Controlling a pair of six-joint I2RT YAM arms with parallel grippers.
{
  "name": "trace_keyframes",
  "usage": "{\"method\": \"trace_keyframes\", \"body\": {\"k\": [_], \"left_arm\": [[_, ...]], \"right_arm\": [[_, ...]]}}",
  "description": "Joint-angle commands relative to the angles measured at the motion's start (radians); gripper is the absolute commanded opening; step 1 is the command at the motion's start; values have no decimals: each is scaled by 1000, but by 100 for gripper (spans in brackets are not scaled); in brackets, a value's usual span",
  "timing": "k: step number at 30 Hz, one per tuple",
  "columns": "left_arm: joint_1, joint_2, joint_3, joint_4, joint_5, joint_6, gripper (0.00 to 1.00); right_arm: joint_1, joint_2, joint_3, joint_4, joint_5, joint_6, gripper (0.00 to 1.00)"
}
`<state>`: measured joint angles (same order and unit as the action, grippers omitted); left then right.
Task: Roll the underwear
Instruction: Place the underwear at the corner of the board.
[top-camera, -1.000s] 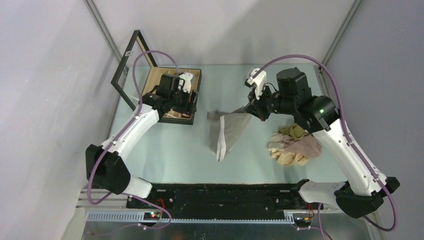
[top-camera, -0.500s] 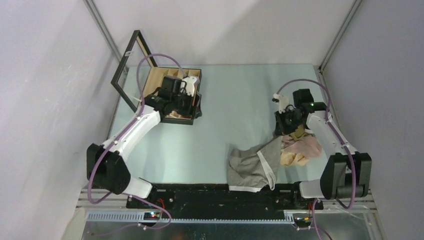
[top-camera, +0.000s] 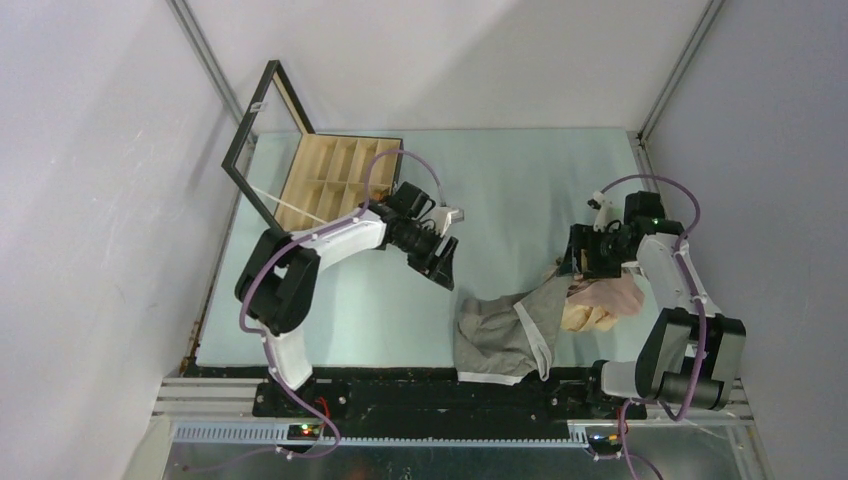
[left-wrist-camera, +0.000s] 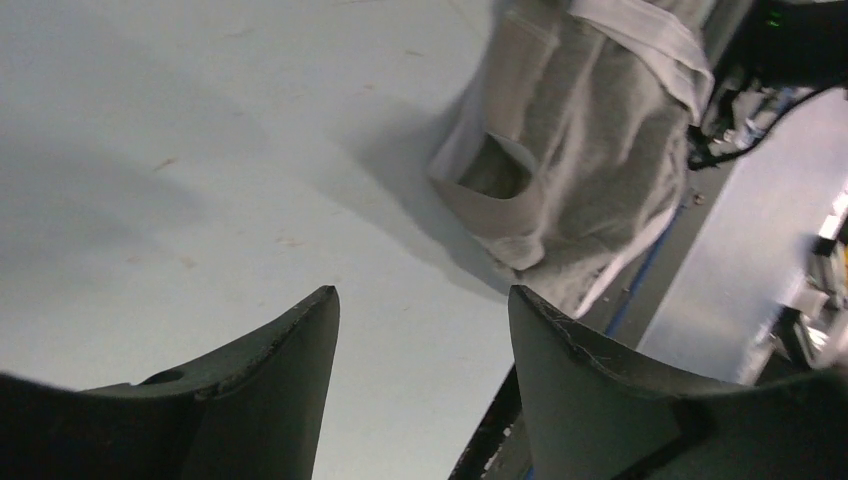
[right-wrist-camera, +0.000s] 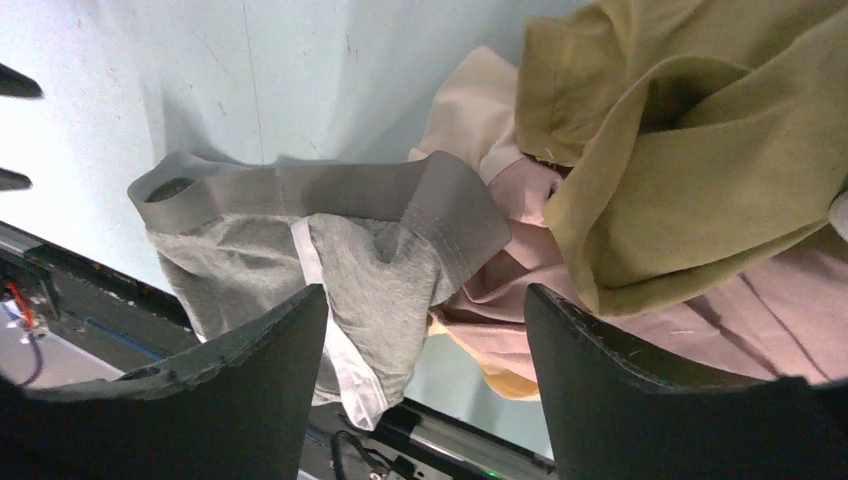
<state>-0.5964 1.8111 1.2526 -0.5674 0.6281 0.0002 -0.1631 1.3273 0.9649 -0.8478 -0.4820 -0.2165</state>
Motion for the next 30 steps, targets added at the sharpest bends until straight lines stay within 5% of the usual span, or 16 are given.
{"method": "trace_keyframes", "body": {"k": [1, 7, 13, 16, 22, 30], "left_arm": [[-12, 35, 6, 47, 209, 24, 69], [-56, 84, 23, 68, 202, -19, 71], [-70, 25, 100, 177, 35, -125, 72], [-70, 25, 137, 373, 18, -290, 74], [-93, 237, 430, 455, 9, -570, 74], [-160, 334, 430, 560, 26, -814, 70]], "right_arm": [[-18, -4, -3, 47, -62, 94, 78], [1, 58, 0, 53, -106, 111, 75], [30, 97, 6, 82, -92, 176, 74], [33, 101, 10, 86, -124, 201, 75], [85, 30, 26, 67, -311, 151, 83], [36, -76, 4, 100, -357, 237, 85]]}}
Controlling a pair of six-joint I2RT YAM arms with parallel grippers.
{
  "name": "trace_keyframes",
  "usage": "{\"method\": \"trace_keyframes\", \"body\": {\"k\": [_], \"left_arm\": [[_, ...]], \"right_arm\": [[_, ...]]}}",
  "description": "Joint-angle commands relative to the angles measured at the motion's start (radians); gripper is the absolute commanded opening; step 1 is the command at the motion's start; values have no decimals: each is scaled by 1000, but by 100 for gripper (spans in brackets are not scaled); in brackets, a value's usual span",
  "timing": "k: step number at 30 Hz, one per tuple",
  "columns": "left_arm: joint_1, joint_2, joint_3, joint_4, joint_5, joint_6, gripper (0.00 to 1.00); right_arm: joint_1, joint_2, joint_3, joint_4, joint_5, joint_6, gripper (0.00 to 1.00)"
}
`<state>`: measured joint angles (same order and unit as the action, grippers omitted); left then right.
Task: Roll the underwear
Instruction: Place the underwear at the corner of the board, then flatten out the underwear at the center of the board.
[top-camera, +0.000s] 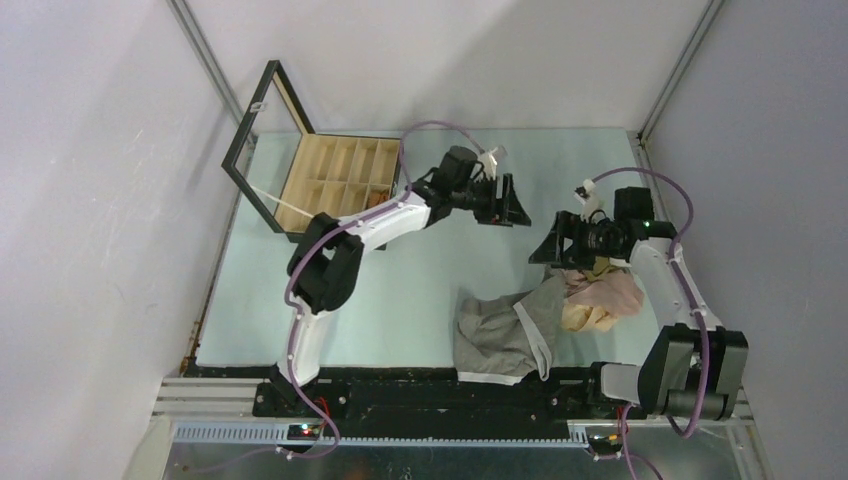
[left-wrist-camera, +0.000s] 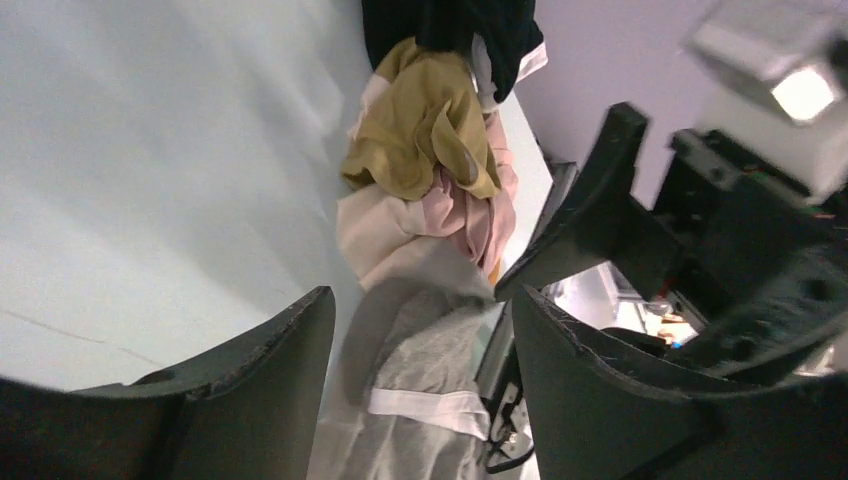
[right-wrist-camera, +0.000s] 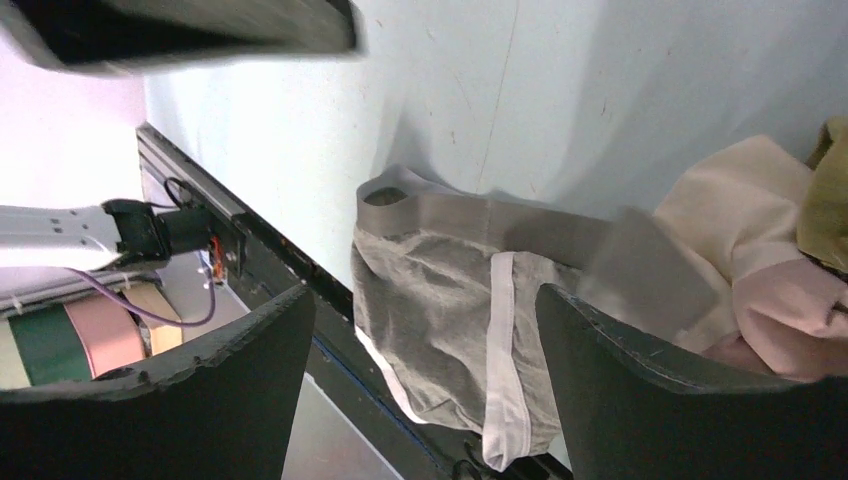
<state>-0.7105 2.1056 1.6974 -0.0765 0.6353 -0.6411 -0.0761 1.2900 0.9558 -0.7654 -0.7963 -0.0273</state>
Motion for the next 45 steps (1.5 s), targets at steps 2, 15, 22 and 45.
{"method": "trace_keyframes", "body": {"k": [2, 15, 22, 45], "left_arm": [[-64, 40, -18, 38, -4, -173, 69], [-168, 74, 43, -66, -84, -103, 70], [-255, 113, 122, -167, -353, -61, 66], [-203, 66, 323, -187, -204, 146, 3]], "right_arm": [[-104, -41, 22, -23, -27, 46, 85], [-225, -44, 41, -60, 166, 137, 71], [-316, -88, 27, -64, 193, 157, 72], [-396, -168, -32, -9, 116, 192, 72]]}}
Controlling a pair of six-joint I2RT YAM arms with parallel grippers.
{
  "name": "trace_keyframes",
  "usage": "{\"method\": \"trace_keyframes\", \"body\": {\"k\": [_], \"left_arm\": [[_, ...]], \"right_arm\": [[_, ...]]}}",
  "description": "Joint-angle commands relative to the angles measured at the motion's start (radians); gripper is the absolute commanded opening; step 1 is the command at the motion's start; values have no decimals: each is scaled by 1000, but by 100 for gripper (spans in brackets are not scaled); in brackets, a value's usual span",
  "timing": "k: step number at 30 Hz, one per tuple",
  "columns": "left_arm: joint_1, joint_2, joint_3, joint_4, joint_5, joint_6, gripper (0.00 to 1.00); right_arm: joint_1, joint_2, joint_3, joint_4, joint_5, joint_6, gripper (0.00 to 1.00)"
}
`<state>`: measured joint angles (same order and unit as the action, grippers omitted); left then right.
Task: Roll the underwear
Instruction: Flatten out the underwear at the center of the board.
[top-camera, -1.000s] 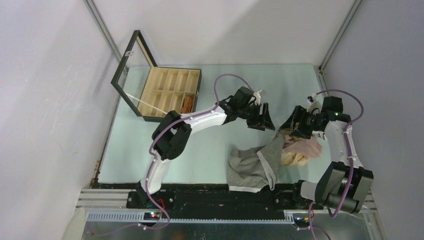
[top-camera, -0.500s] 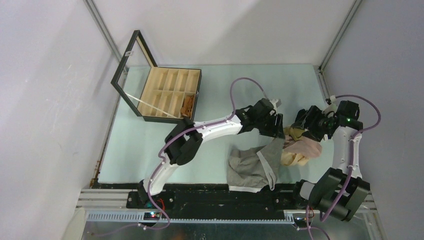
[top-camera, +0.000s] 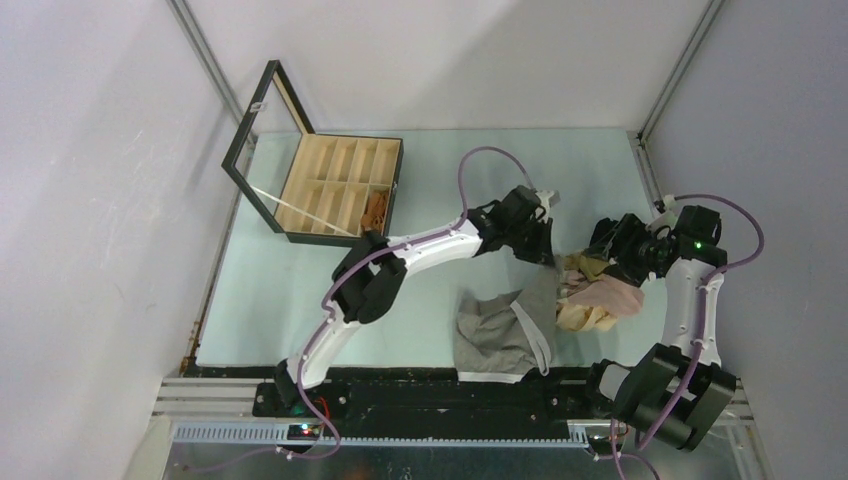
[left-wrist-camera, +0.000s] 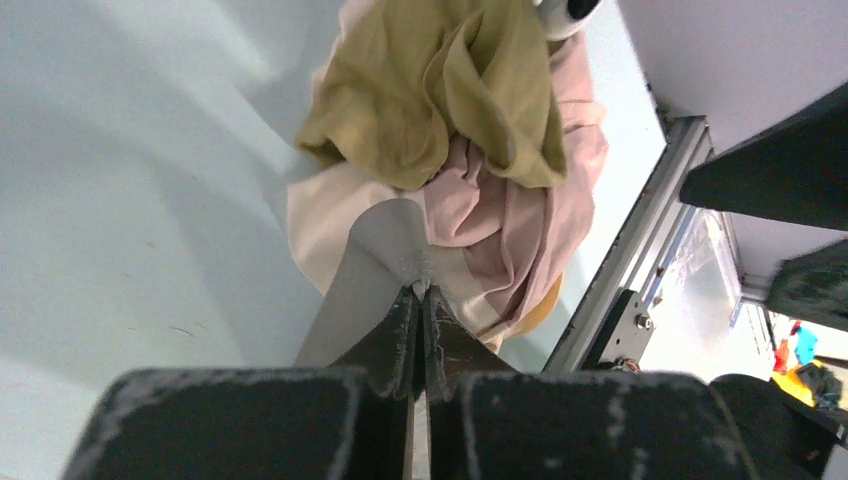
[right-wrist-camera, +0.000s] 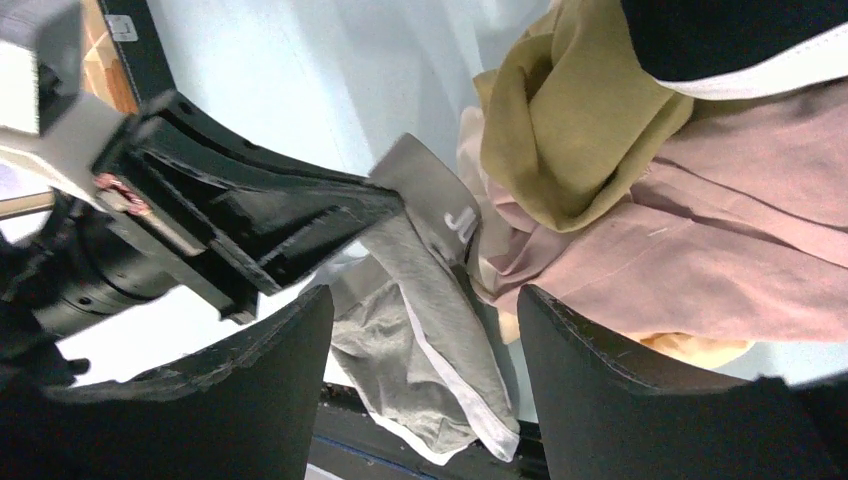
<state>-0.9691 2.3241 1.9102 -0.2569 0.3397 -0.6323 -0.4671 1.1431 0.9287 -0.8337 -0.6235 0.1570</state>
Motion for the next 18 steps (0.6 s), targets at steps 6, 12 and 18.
{"method": "trace_keyframes", "body": {"k": [6, 12, 18], "left_arm": [[150, -304, 201, -158, 184, 414, 0], [172, -407, 299, -278, 266, 591, 0], [143, -507, 326, -320, 216, 594, 0]], "right_arm": [[5, -69, -2, 212, -218, -3, 77], [20, -78, 2, 426, -244, 85, 78], [48, -56, 5, 538, -193, 157, 78]]}}
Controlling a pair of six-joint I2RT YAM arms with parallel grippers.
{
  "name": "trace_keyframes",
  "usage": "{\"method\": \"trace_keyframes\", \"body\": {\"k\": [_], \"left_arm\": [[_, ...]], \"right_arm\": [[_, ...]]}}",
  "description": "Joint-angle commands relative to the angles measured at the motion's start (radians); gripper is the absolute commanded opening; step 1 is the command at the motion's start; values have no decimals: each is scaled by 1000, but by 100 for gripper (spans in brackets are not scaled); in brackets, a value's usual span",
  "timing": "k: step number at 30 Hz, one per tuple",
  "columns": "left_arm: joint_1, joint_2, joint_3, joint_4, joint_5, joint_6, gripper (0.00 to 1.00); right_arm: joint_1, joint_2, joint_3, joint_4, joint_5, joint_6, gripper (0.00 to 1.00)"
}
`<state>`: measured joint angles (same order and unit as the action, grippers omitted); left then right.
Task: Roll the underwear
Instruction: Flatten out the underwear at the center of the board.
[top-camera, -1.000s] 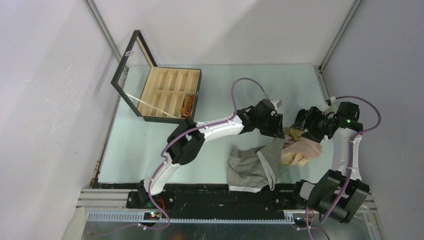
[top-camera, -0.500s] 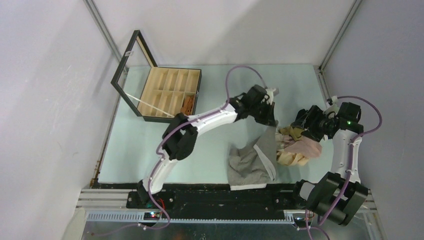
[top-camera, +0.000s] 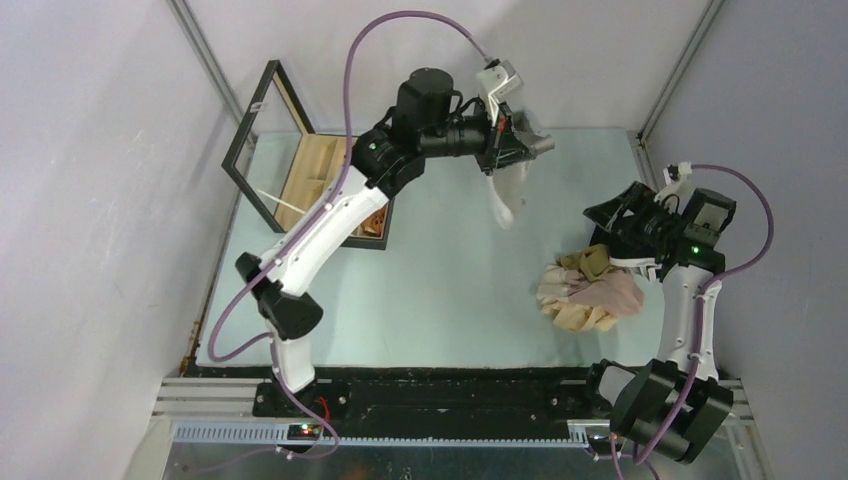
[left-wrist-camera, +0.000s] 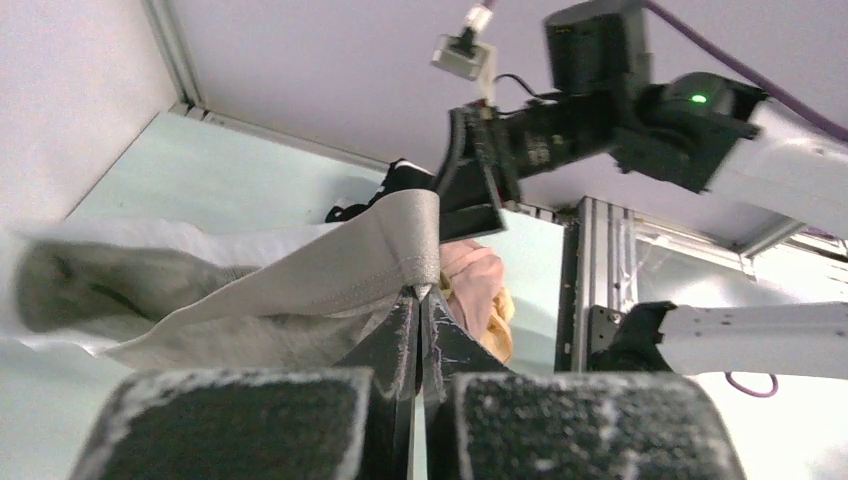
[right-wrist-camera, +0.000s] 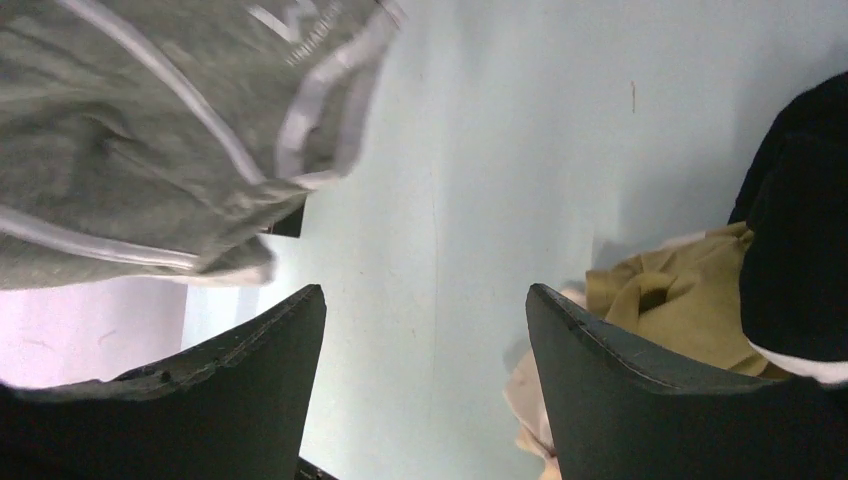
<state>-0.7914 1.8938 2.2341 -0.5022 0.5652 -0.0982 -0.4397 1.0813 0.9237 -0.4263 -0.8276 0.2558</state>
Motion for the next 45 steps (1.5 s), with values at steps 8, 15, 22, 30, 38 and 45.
{"method": "trace_keyframes", "body": {"k": [8, 15, 22, 30, 38, 45], "left_arm": [[-40, -350, -375, -119, -56, 148, 2], [186, -471, -810, 13, -305, -140, 0], [415, -354, -967, 54, -374, -285, 0], [472, -301, -1011, 61, -380, -309, 0], [511, -307, -1032, 62, -342, -331, 0], [527, -322, -1041, 71, -330, -346, 0]], "right_arm": [[79, -19, -13, 82, 2, -26, 77], [191, -39, -32, -57, 39, -178, 76], [439, 42, -49, -127, 116, -183, 73], [730, 231, -35, -45, 133, -275, 77], [776, 507, 138, 16, 320, -64, 69], [779, 638, 165, -2, 344, 78, 64]]}}
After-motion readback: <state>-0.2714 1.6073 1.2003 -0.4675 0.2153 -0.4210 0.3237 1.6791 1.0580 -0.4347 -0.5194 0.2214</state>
